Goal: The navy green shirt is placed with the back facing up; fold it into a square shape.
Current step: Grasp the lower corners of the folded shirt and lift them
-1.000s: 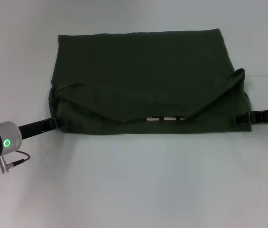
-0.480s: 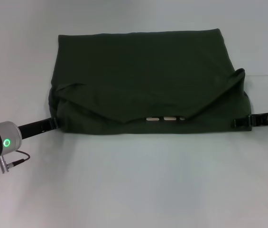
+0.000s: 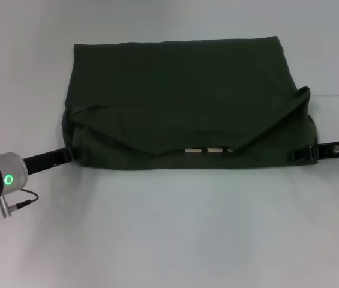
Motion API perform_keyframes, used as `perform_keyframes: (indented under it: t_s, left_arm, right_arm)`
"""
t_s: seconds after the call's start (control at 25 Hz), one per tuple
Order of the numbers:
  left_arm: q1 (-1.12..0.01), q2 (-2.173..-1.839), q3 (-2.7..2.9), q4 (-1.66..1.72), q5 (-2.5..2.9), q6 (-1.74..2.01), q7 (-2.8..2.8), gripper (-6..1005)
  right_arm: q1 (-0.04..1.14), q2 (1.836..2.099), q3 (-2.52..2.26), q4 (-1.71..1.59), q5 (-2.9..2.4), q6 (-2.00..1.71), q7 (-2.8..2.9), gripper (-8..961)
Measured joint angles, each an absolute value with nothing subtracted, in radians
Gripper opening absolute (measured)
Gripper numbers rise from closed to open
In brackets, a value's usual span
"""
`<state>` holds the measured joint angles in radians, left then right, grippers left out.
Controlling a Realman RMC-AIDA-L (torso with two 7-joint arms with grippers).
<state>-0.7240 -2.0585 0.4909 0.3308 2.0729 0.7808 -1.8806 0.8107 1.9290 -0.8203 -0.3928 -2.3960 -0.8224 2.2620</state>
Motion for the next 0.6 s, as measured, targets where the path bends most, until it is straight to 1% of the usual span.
perform_keyframes:
  t_s: [0.24,0.44,0.6]
  left_arm:
    - [-0.724,-2.057,0.491,0.333,2.069,0.783,-1.881,2]
    - [-0.724,-2.057,0.491,0.333,2.068,0.783,-1.881,2]
    - [-0.724,-2.057,0.490,0.333,2.067,0.783,-1.881,2]
  right_arm:
    - [0.806,1.925,-0.819,-0.395,-2.396,-0.820,2.265,594]
    - [0.803,1.923,-0.819,-0.395,-2.396,-0.816,2.265,368]
    - [0.802,1.923,-0.819,-0.395,-2.396,-0.816,2.265,301]
